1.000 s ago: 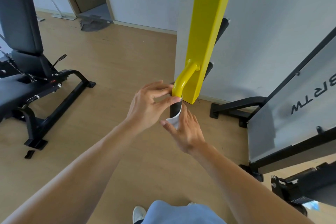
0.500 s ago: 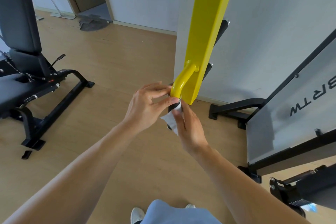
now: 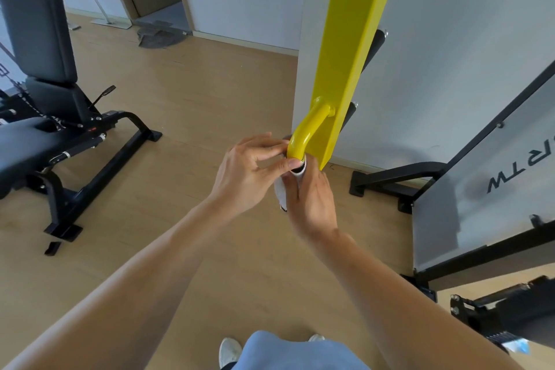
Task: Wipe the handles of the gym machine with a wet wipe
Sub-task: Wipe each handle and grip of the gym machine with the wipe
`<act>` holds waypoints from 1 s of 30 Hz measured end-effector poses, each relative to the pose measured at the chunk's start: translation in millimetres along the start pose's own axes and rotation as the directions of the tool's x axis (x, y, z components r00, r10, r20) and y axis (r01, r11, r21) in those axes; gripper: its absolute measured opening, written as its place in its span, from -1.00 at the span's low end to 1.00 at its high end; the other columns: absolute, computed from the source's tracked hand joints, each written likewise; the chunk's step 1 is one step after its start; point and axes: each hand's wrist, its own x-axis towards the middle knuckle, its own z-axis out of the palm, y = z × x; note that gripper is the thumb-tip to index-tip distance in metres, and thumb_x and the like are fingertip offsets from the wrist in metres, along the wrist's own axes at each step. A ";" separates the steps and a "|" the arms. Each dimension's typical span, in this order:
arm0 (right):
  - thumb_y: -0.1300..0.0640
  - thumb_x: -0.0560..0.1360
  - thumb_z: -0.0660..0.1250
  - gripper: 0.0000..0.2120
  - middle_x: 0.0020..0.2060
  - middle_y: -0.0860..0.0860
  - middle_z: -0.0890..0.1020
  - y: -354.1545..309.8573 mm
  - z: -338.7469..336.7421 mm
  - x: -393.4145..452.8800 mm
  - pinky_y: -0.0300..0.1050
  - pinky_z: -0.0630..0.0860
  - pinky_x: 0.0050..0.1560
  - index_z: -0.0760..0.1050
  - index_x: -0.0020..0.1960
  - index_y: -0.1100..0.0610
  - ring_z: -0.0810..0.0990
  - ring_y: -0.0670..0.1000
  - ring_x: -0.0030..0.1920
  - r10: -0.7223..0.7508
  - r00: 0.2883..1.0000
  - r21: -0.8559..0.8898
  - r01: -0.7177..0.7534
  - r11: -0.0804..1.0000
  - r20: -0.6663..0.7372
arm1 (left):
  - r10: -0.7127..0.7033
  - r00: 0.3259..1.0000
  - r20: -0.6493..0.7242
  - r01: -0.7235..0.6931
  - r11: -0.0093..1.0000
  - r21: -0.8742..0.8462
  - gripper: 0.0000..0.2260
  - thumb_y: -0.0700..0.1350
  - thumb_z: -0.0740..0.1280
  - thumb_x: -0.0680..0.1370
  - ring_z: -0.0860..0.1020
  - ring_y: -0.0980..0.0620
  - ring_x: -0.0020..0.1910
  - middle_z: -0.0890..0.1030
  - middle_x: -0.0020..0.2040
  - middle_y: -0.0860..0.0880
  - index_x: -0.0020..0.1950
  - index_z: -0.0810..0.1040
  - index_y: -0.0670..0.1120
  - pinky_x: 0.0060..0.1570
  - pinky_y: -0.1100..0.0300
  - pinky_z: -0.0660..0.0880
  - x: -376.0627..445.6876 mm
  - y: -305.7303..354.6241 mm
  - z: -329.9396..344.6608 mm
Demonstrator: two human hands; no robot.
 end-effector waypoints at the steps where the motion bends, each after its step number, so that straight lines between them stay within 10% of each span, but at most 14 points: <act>1: -0.14 0.59 0.09 -0.63 -0.07 -0.06 0.52 2.2 3.4 -0.1 -0.14 0.28 -0.16 0.33 0.25 0.08 0.48 0.01 -0.09 0.007 1.000 0.002 -0.007 1.000 0.008 | 0.000 1.000 0.004 0.000 1.000 -0.006 -0.78 0.12 0.47 0.46 0.46 0.23 0.32 0.58 0.04 0.45 0.09 0.71 0.16 0.24 0.29 0.39 -0.1 0.4 0.9; 7: -0.14 0.65 0.12 -0.67 -0.06 0.14 0.62 40.6 17.4 -22.8 0.05 0.43 0.02 0.35 0.11 0.14 0.57 0.21 -0.01 0.218 0.929 -0.307 -0.122 0.944 0.299 | 0.001 1.000 0.008 -0.001 1.000 -0.001 -0.79 0.11 0.45 0.48 0.45 0.18 0.35 0.64 0.13 0.29 0.09 0.72 0.14 0.27 0.26 0.38 1.2 -1.2 1.8; 14: -0.16 0.61 0.11 -0.55 -0.01 0.06 0.60 8.2 5.7 0.5 -0.06 0.40 -0.10 0.31 0.29 0.17 0.55 0.07 -0.01 0.002 0.997 0.053 -0.007 0.999 0.081 | 0.014 0.999 0.033 -0.015 0.999 0.033 -0.78 0.14 0.42 0.50 0.43 0.16 0.36 0.65 0.14 0.27 0.10 0.71 0.14 0.31 0.17 0.37 -0.7 -2.2 2.2; 19: -0.20 0.63 0.13 -0.61 -0.04 0.11 0.63 42.0 11.7 -19.7 0.09 0.49 0.02 0.35 0.17 0.13 0.59 0.19 0.00 0.188 0.935 -0.246 -0.114 0.962 0.300 | 0.013 0.999 0.030 -0.015 0.998 0.053 -0.78 0.11 0.43 0.50 0.43 0.17 0.36 0.65 0.14 0.27 0.11 0.71 0.12 0.31 0.23 0.35 -0.6 0.7 1.7; 25: -0.14 0.65 0.13 -0.78 -0.16 -0.05 0.56 10.5 -14.8 12.0 -0.06 0.42 -0.26 0.30 0.14 0.01 0.54 0.04 -0.18 -0.117 0.984 0.150 0.097 0.984 0.135 | 0.001 1.000 0.015 -0.001 1.000 0.023 -0.74 0.12 0.44 0.47 0.44 0.20 0.35 0.63 0.20 0.23 0.12 0.71 0.11 0.32 0.26 0.35 -2.1 3.6 5.3; 30: -0.25 0.61 0.13 -0.59 -0.05 0.10 0.63 57.8 6.6 -15.4 0.08 0.56 -0.10 0.31 0.23 0.06 0.62 0.14 -0.09 0.198 0.886 -0.265 -0.089 0.960 0.419 | -0.045 0.999 -0.003 0.045 0.999 0.002 -0.76 0.06 0.49 0.46 0.44 0.30 0.31 0.64 0.19 0.21 0.10 0.72 0.08 0.23 0.47 0.29 -6.0 7.6 8.1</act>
